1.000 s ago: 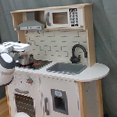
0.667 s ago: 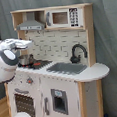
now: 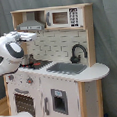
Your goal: Play with the kitchen
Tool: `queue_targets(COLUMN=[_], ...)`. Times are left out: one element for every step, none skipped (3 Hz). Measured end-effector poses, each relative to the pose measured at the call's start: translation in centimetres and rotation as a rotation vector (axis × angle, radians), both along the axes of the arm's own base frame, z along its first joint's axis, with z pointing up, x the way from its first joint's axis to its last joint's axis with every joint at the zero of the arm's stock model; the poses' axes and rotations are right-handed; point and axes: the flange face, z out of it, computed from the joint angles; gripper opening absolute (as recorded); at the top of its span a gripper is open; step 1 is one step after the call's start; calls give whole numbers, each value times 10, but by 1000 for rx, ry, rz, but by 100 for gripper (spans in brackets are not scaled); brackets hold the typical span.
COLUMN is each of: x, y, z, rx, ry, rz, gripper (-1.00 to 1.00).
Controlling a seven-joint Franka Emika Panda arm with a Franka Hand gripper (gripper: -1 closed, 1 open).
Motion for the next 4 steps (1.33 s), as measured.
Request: queue_targets(x=[12,34,56,72], y=[-28,-55,-74,-81], z=[15,13,16,27], rx=[2,21,3,-14], ry=[0,43,75,87], rz=[-7,-15,-28,-20], gripper=[100,100,100,100])
